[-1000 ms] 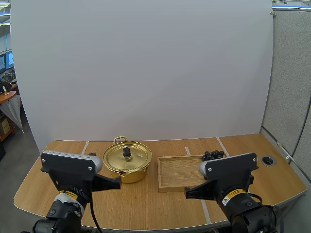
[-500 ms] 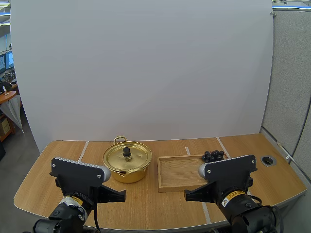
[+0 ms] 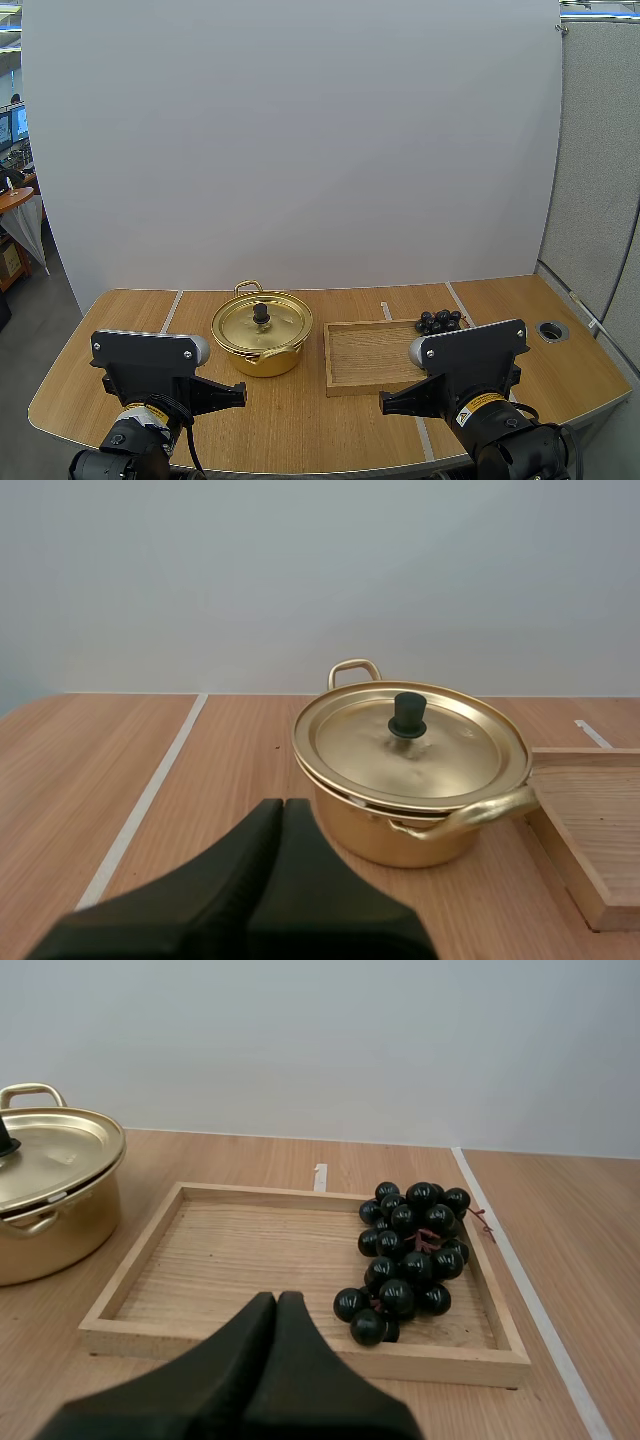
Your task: Open the pot, put the pineapple inside, and close it
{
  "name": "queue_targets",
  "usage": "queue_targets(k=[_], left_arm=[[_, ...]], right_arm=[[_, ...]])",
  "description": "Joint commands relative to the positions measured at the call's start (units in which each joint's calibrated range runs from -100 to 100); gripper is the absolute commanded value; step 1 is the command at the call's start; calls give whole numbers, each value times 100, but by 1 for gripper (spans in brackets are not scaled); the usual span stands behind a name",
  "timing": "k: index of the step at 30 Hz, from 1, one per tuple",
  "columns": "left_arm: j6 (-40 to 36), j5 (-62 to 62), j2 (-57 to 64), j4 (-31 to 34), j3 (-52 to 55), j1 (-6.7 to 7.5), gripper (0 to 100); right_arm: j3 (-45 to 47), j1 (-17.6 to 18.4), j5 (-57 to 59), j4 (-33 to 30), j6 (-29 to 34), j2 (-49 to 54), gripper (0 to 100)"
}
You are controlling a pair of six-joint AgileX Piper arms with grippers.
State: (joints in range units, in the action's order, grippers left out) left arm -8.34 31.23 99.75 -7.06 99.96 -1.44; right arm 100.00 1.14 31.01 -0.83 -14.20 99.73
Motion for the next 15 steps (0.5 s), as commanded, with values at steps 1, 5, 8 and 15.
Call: queue_targets(k=[1,5,8,15], left_arm=[[-97,-101,25,30,4,-8,0],[-101,-195,25,30,4,-8,0],[-101,-195,25,30,4,-8,0],[-91,-195,25,30,4,-8,0]], right_arm=[[0,-20,14,8,-32,27,0],[0,-20,14,8,-32,27,0],[0,-20,14,8,-32,27,0],[0,-20,14,8,-32,27,0]])
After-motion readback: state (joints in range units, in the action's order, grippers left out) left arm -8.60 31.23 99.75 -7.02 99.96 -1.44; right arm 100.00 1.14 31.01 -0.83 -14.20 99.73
